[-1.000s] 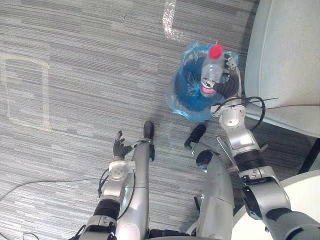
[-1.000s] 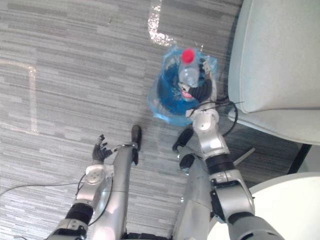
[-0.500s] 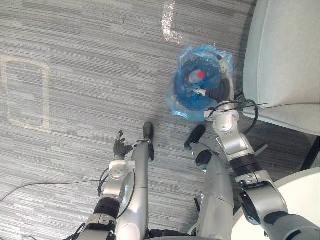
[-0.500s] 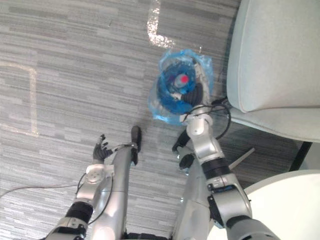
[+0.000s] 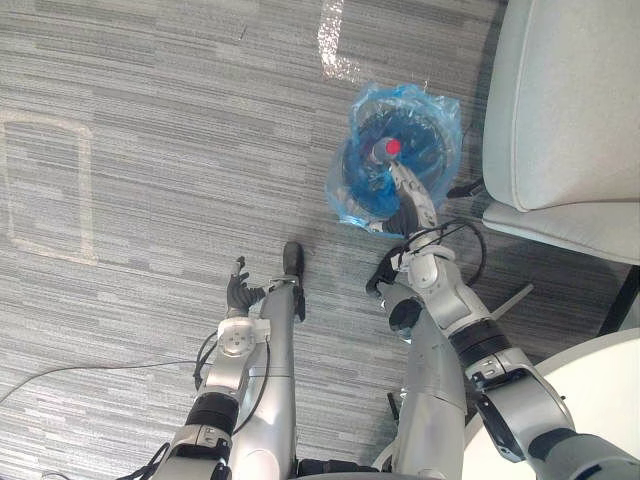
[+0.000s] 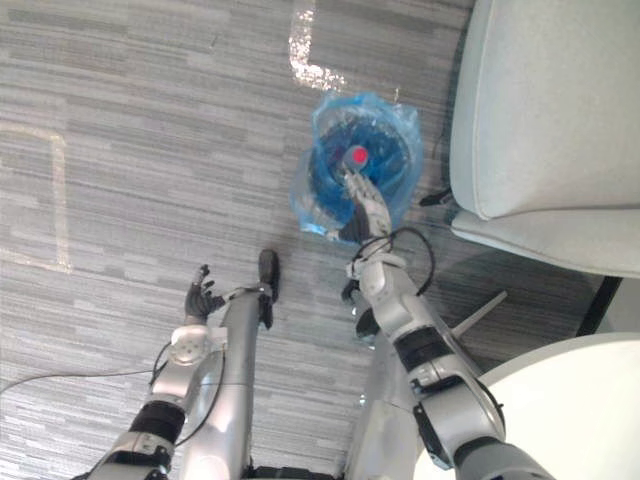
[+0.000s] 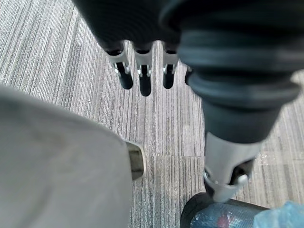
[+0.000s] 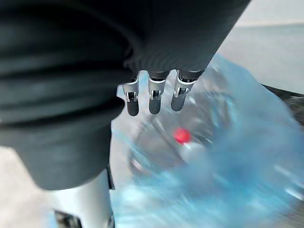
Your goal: Gather rubbish on tea table into small bin, then transfer packed bag to large trash can.
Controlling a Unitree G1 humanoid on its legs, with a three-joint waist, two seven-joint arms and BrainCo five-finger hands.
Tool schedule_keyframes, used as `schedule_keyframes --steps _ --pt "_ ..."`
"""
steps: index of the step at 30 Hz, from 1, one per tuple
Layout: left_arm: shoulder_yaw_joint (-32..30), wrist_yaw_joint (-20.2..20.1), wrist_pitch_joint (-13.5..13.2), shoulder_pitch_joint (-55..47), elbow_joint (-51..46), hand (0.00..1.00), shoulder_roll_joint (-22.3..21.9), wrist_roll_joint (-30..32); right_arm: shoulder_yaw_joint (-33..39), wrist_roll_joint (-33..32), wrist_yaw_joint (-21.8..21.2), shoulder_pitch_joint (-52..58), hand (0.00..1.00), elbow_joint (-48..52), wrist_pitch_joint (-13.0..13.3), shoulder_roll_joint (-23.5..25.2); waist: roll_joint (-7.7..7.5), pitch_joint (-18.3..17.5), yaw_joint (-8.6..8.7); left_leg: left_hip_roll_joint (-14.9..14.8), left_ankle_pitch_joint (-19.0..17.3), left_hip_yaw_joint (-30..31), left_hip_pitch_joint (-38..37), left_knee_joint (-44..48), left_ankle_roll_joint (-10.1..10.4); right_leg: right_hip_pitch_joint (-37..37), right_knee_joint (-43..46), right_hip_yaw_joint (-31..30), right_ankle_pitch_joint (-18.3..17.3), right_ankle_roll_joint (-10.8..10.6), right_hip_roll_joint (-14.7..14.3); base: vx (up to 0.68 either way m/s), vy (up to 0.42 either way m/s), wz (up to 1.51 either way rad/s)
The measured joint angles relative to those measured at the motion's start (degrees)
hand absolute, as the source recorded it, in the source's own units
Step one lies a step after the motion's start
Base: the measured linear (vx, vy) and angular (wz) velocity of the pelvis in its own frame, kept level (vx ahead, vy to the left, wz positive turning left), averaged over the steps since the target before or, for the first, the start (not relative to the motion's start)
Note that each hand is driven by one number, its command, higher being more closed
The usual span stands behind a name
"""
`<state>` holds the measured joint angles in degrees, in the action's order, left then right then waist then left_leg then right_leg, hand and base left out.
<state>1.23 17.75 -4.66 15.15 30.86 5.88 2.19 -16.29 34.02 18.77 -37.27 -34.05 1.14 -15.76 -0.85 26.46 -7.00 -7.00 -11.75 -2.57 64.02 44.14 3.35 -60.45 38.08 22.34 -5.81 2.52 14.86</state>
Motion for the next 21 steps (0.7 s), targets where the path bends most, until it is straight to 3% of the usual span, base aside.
schedule_keyframes --steps 11,18,19,21 --pt "0.42 0.05 -0.12 -0.04 -3.02 0.0 -0.03 -0.31 2.4 2.2 2.18 -1.94 0.0 -9.82 -3.66 2.7 -0.24 -0.19 -0.05 0.51 1.83 0.78 2.83 -3.19 0.44 -3.09 -1.8 0.84 0.57 0.31 0.05 0.01 -0.002 0.04" --pt "-1.61 0.01 -1.22 0.33 -3.05 0.0 -1.69 -2.54 3.76 2.44 3.91 -4.69 0.0 -10.43 -5.4 3.51 -0.22 -0.2 0.33 0.77 2.49 1.51 4.11 -3.95 0.66 -4.35 -1.68 0.98 0.24 -0.11 0.01 0.0 -0.004 0.06" --pt "-4.83 0.25 -1.97 2.79 0.2 0.0 -2.86 -3.85 3.71 3.58 3.92 -6.01 1.0 -10.88 -5.75 3.57 -0.19 -0.22 0.37 0.8 2.58 1.52 5.01 -4.03 0.6 -5.35 -1.49 0.89 0.23 -0.12 0.01 0.0 0.0 0.0" --pt "-6.5 1.25 -2.03 5.71 4.3 0.0 -2.38 -4.8 3.29 4.84 3.87 -7.95 1.0 -12.11 -6.64 4.49 -0.18 -0.22 0.94 0.85 2.75 1.59 6.06 -4.03 0.61 -6.45 -1.37 0.84 0.23 -0.12 0.01 0.0 0.0 0.0"
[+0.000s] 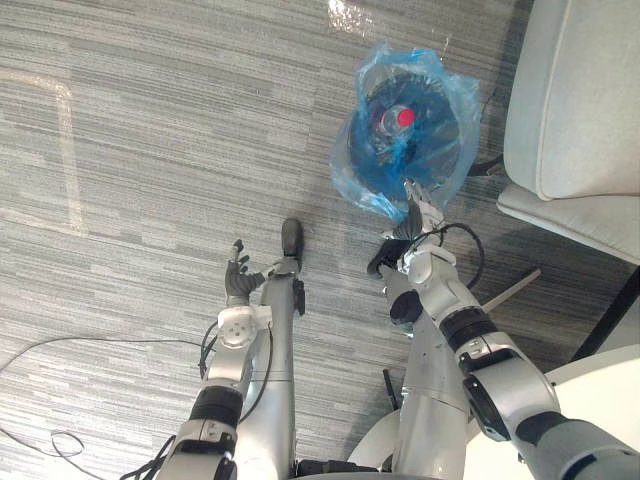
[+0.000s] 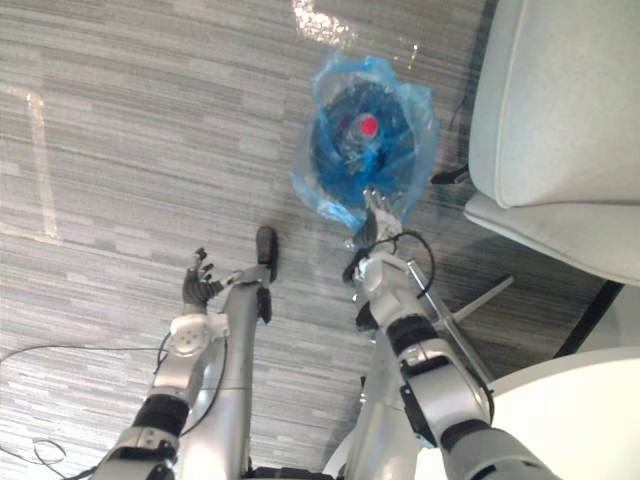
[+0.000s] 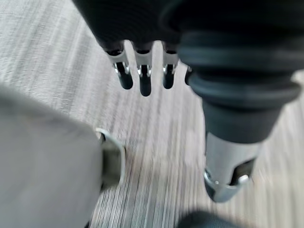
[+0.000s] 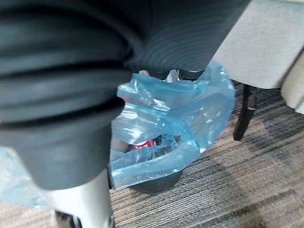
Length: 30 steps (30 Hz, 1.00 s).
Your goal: Gather rubbish on tea table into small bin, then transfer packed bag to large trash can.
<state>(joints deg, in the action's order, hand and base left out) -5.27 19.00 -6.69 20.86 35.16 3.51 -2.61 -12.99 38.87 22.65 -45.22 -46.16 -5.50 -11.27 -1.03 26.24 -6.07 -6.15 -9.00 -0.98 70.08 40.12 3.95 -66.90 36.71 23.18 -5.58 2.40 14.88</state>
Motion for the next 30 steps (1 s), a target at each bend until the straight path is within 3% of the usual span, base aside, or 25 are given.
schedule_keyframes --steps 4,9,16,30 --pt "-0.57 -0.15 0.13 2.6 3.44 0.0 0.86 -2.78 -0.76 1.69 -0.6 -3.23 1.0 -2.42 -1.38 1.69 0.0 0.0 0.07 0.12 0.24 0.05 1.83 0.49 0.04 -2.01 0.82 -0.46 -0.04 -0.07 0.11 0.01 0.002 0.01" --pt "-0.54 -0.24 -0.2 3.45 5.45 0.0 0.96 -4.27 -0.77 1.52 -1.3 -5.04 1.0 -2.24 -0.97 2.69 0.02 -0.01 0.05 0.56 0.28 0.21 1.79 1.2 -0.05 -2.03 2.47 -2.6 -1.14 -1.31 0.18 0.0 0.005 0.11" --pt "-0.56 -0.4 -0.08 3.77 6.19 0.0 1.09 -4.49 -0.76 0.84 -1.31 -4.34 1.0 -1.93 -0.5 2.66 0.03 -0.02 0.04 0.56 0.39 0.28 1.7 1.7 -0.24 -1.73 2.67 -2.76 -1.13 -1.32 0.1 -0.01 0.0 0.01" --pt "-0.1 -0.74 2.24 3.74 7.95 0.0 -0.44 -4.11 -0.82 -4.1 -1.4 5.01 1.0 7.4 1.31 5.1 -0.08 -1.16 -0.07 -1.36 0.11 -1.4 -5.03 1.25 -0.64 5.1 -0.24 -3.4 0.83 -0.39 -1.75 -0.02 -0.002 -0.08"
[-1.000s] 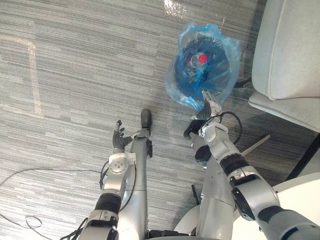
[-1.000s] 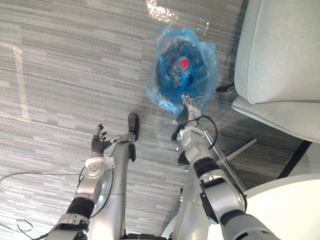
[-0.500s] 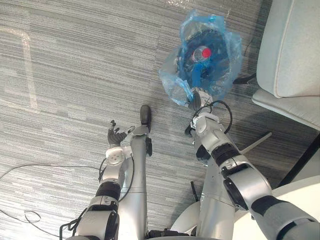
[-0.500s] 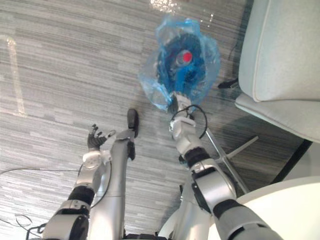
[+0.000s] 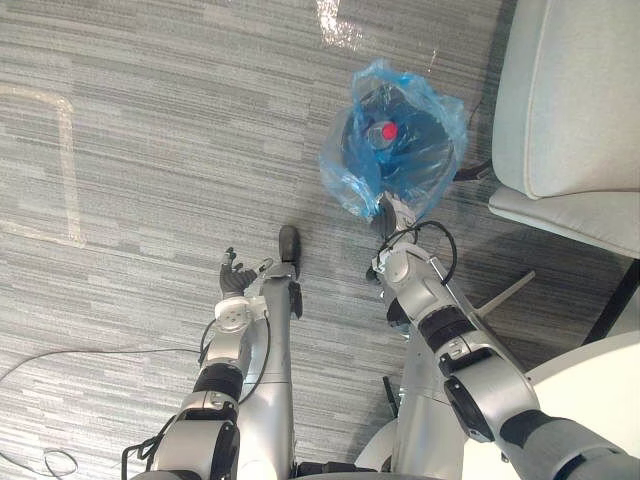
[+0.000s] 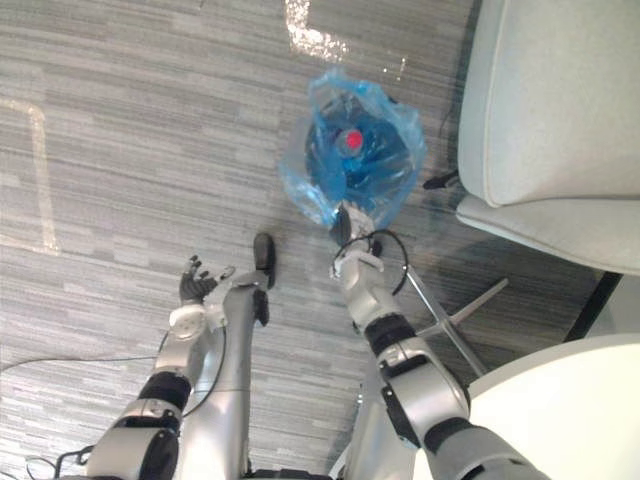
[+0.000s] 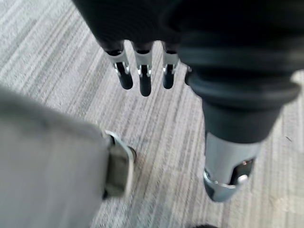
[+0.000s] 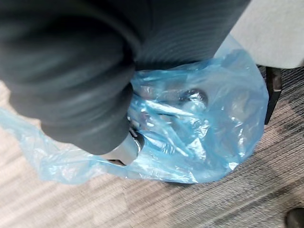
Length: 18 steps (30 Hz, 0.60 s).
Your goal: Gather rubbish on tea table into small bin, then transfer packed bag to large trash can.
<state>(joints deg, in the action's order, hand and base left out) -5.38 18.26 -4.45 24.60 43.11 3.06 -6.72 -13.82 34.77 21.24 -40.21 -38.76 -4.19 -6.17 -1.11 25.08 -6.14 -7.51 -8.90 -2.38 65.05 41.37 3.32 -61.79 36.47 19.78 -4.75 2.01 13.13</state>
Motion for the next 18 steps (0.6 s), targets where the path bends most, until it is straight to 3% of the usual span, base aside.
schedule_keyframes --steps 4,10,13,15,18 --pt "0.35 -1.04 0.5 -1.27 0.39 0.0 -2.06 0.79 -0.55 -1.38 -0.46 3.38 1.0 3.17 0.6 0.06 -0.1 -0.18 0.1 -0.11 -0.15 -0.47 -5.42 -1.65 -0.19 5.2 -1.53 -0.05 0.22 0.01 -0.28 0.0 -0.001 0.01" --pt "2.38 -2.07 1.55 -5.18 0.46 0.0 -1.72 2.78 -2.85 -4.81 -2.53 13.11 1.0 9.48 1.35 1.75 -0.92 -0.94 0.56 -0.73 0.44 -2.19 -16.3 -7.16 0.31 15.61 -6.8 0.46 0.9 -0.52 -1.26 0.04 -0.008 0.01" --pt "2.51 -2.32 1.93 -7.82 0.44 0.0 -1.4 4.49 -5.33 -6.15 -3.75 18.94 1.0 14.5 1.77 3.04 -2.42 -2.15 0.86 -0.78 0.77 -3.09 -22.91 -10.62 0.8 21.44 -9.49 0.47 0.91 -0.6 -1.85 0.1 -0.033 -0.03" --pt "3.42 -2.63 2.35 -10.73 0.67 0.0 -1.36 5.3 -6.9 -6.62 -5.15 22.8 1.0 18.23 2.9 3.74 -3.49 -4.46 1.61 -0.83 1.01 -3.52 -28.15 -13.6 1.17 26.32 -12.31 0.68 0.99 -0.77 -2.53 0.09 -0.036 -0.03" --pt "5.85 -3.51 2.43 -13.16 1.54 0.0 -1.48 6.56 -7.42 -8.3 -6.44 26.36 1.0 20.39 3.99 3.89 -3.9 -7.78 2.15 -0.89 1.29 -3.7 -32.88 -16.7 1.55 31.15 -15.76 1.08 1.29 -1.25 -3.43 0.12 -0.045 0.0"
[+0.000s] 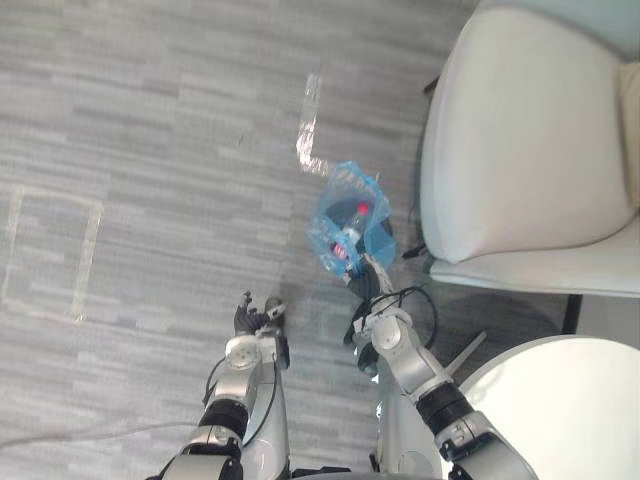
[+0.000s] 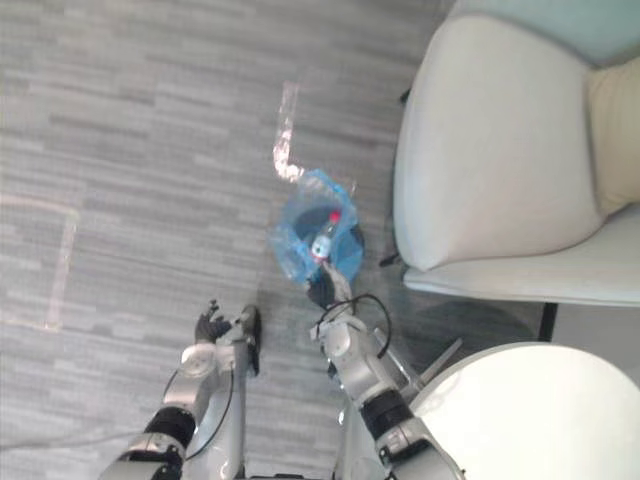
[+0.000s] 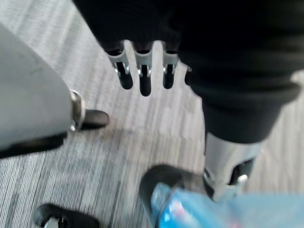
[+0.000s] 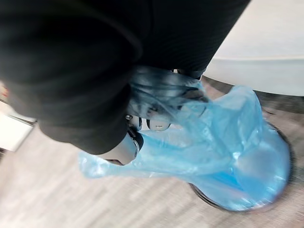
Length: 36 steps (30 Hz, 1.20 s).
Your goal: Gather rubbish on tea table into small bin, then transfer packed bag to large trash can.
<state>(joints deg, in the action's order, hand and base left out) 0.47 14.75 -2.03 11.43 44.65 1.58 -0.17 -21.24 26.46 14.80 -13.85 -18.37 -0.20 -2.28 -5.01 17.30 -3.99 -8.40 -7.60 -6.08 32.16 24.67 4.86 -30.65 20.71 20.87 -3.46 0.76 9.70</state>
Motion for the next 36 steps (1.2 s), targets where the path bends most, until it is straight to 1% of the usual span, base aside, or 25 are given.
schedule_keyframes --steps 1,2,3,5,6,9,13,15,16,17,18,19,20,21,22,23,24,27,29,30,31,34,36 --pt "1.23 -0.36 0.0 -1.02 0.61 0.0 0.04 0.17 -0.36 -0.15 -0.64 1.6 1.0 0.24 0.42 0.06 -0.28 -1.6 0.43 0.06 0.23 -0.33 -2.21 -1.83 0.13 1.96 -1.65 -0.02 0.2 -0.3 -0.35 0.08 -0.02 -0.04" --pt "1.65 -0.4 0.0 -1.29 1.06 0.0 0.2 0.19 -0.51 -0.2 -1.03 1.64 1.0 0.29 0.56 0.05 -0.37 -2.19 0.53 0.09 0.42 -0.58 -3.1 -2.66 0.22 2.74 -2.46 -0.09 0.36 -0.47 -0.51 0.11 -0.021 -0.11" --pt "3.04 -0.44 0.05 -1.78 2.38 0.0 0.88 0.21 -1.1 -0.23 -1.79 2.92 1.0 0.3 0.96 -0.11 -0.63 -3.6 0.6 0.18 1.08 -1.11 -5.73 -5.1 0.39 4.84 -5.02 -0.38 1.18 -0.79 -1.07 0.11 -0.015 -0.14" --pt "4.59 -0.52 0.13 -2.45 3.52 0.0 1.8 0.74 -1.6 -0.64 -3.14 4.4 1.0 0.32 1.4 -0.22 -0.7 -5.4 1.12 0.48 2.55 -1.59 -8.94 -9.16 0.77 7.74 -9.38 -0.7 2.9 -0.98 -2.06 0.12 -0.015 -0.13" --pt "4.89 -0.53 0.13 -2.5 3.52 0.0 2.03 0.92 -1.58 -0.7 -3.38 4.49 1.0 0.32 1.44 -0.26 -0.64 -5.57 1.21 0.51 2.78 -1.66 -9.43 -9.79 0.83 8.22 -10.13 -0.73 3.31 -1.01 -2.26 0.08 -0.008 -0.11" --pt "5.2 -0.54 0.19 -3.01 3.4 0.0 2.85 1.3 -1.56 -1.92 -5.26 5.02 1.0 0.32 1.93 -0.85 -0.43 -5.8 1.8 1.03 4.32 -2.64 -14.61 -14.14 1.08 13.14 -15.34 -1.22 5.45 -1.45 -3.1 0.07 0.019 -0.11" --pt "7.54 -0.55 0.18 -4.04 2.46 0.0 4.3 2.32 -1.59 -2.86 -7.22 6.35 1.0 3.48 2.28 -3.29 0.17 -8.19 2.37 1.93 5.09 -3.03 -18.81 -17.58 1.01 17.68 -20.24 -1.67 7.66 -2.15 -3.59 0.04 0.044 -0.04" --pt "7.93 -0.84 0.14 -4.55 0.44 0.0 4.53 2.41 -1.6 -3.23 -7.9 6.43 1.0 5.21 2.71 -3.8 0.16 -9.19 2.69 2.12 5.39 -3.41 -19.7 -18.39 0.85 18.85 -22.1 -2.13 8.63 -2.32 -3.7 0.01 0.042 -0.08" --pt "7.97 -1.02 0.15 -5.13 -0.88 0.0 4.57 2.43 -1.71 -4.32 -8.33 6.37 1.0 6.34 2.9 -4.54 0.18 -9.71 2.65 2.22 5.52 -4.05 -20.28 -18.86 0.72 19.3 -22.84 -2.54 9.21 -2.4 -3.72 -0.01 0.034 -0.15" --pt "8.61 -1.12 0.35 -7.07 -4.98 0.0 4.66 2.44 -1.99 -5.14 -8.85 6.22 1.0 6.86 3.84 -4.85 0.35 -10.05 2.69 2.48 5.62 -4.27 -21.18 -19.21 0.56 20.29 -23.85 -2.87 9.74 -2.5 -3.66 -0.03 0.049 -0.14" --pt "10.8 -1.13 0.19 -10.6 -12.26 0.0 5.2 2.92 -2.15 -6.29 -9.39 6.28 1.0 6.86 4.29 -5.48 0.48 -10.61 2.7 2.75 5.64 -4.24 -21.78 -19.71 0.45 20.86 -24.3 -3.0 9.9 -2.64 -3.54 -0.03 0.041 -0.04" --pt "11.66 -1.14 -0.09 -11.67 -14.44 0.0 5.6 3.67 -2.19 -6.45 -9.46 6.29 1.0 6.86 4.29 -5.72 0.55 -10.89 2.67 2.81 5.68 -4.22 -21.81 -19.78 0.4 20.86 -24.3 -2.99 9.93 -2.68 -3.5 -0.03 0.042 0.03" --pt "13.17 -3.33 -3.54 -13.24 -17.54 0.0 5.99 3.03 -1.99 -6.47 -9.65 6.1 1.0 6.86 4.29 -6.59 0.75 -11.28 2.4 3.21 5.89 -4.17 -22.42 -20.35 0.13 21.42 -24.75 -3.19 10.15 -2.87 -3.47 -0.02 0.037 0.02" --pt "14.02 -3.93 -4.29 -14.13 -18.87 0.0 5.93 3.29 -2.05 -7.09 -10.39 6.06 1.0 7.8 4.29 -7.45 0.93 -11.69 2.2 3.26 5.88 -4.24 -22.71 -20.46 0.08 21.75 -25.12 -3.51 10.38 -3.09 -3.45 -0.02 0.033 -0.01" --pt "14.24 -3.85 -4.09 -14.51 -19.51 0.0 5.92 3.73 -2.13 -7.56 -10.54 6.06 1.0 8.55 4.27 -7.81 0.95 -11.7 2.1 3.3 5.86 -4.3 -22.92 -20.5 0.05 21.88 -25.12 -3.65 10.41 -3.13 -3.45 -0.02 0.026 -0.08" --pt "14.19 -3.52 -2.97 -15.89 -22.31 0.0 5.98 5.47 -2.13 -9.08 -10.54 6.06 1.0 11.04 4.3 -9.23 0.94 -11.72 2.07 3.34 5.76 -4.5 -23.48 -20.64 -0.07 22.2 -25.11 -4.03 10.45 -3.14 -3.42 -0.01 0.019 -0.08" --pt "14.2 -3.52 -2.61 -16.19 -23.43 0.0 6.13 5.94 -2.13 -9.12 -10.54 6.04 1.0 11.9 4.39 -9.41 0.9 -11.74 2.07 3.35 5.75 -4.56 -23.6 -20.69 -0.07 22.24 -25.11 -4.14 10.46 -3.15 -3.43 -0.01 0.018 -0.11" --pt "14.3 -3.5 -2.45 -16.71 -28.19 0.0 6.83 7.67 -2.39 -10.98 -10.95 5.86 1.0 15.35 5.17 -11.09 0.9 -12.06 2.01 3.36 5.77 -5.32 -24.73 -21.42 -0.08 22.53 -25.11 -5.15 10.53 -3.11 -3.49 0.0 0.011 -0.16" --pt "14.34 -2.51 -2.69 -16.48 -34.31 0.0 7.83 9.42 -3.59 -12.57 -11.61 5.06 1.0 17.72 6.14 -13.63 0.9 -12.54 2.05 3.38 5.76 -5.75 -25.24 -21.77 -0.08 22.59 -25.17 -5.77 10.56 -3.12 -3.56 0.02 0.003 -0.13" --pt "14.56 -2.49 -2.77 -16.42 -35.22 0.0 8.09 9.75 -3.84 -13.12 -11.67 4.91 1.0 17.99 6.41 -14.15 0.89 -12.68 2.13 3.39 5.76 -5.76 -25.26 -21.83 -0.08 22.59 -25.21 -5.79 10.58 -3.14 -3.59 0.05 -0.004 -0.06" --pt "15.4 -2.46 -3.74 -15.98 -37.11 0.0 8.97 11.55 -4.07 -14.24 -12.16 4.61 1.0 18.84 6.82 -15.57 0.88 -13.61 2.18 3.38 5.77 -5.83 -25.3 -21.98 -0.08 22.63 -25.54 -5.88 10.71 -3.16 -3.73 0.06 -0.006 -0.06" --pt "15.8 -2.04 -4.35 -14.57 -37.28 0.0 10.0 14.33 -4.91 -17.11 -13.0 1.32 1.0 19.93 7.14 -18.15 0.84 -13.96 2.27 3.5 5.77 -6.39 -26.06 -22.0 -0.08 22.94 -25.73 -6.95 11.03 -3.14 -3.95 0.06 -0.002 -0.14" --pt "16.64 -1.61 -4.4 -13.85 -37.26 0.0 11.13 15.62 -5.0 -18.17 -13.37 -0.76 1.0 19.94 7.47 -18.91 0.83 -13.98 2.41 3.59 5.76 -6.66 -26.33 -22.05 -0.09 22.97 -25.74 -7.57 11.29 -3.22 -3.99 0.01 0.01 -0.13"
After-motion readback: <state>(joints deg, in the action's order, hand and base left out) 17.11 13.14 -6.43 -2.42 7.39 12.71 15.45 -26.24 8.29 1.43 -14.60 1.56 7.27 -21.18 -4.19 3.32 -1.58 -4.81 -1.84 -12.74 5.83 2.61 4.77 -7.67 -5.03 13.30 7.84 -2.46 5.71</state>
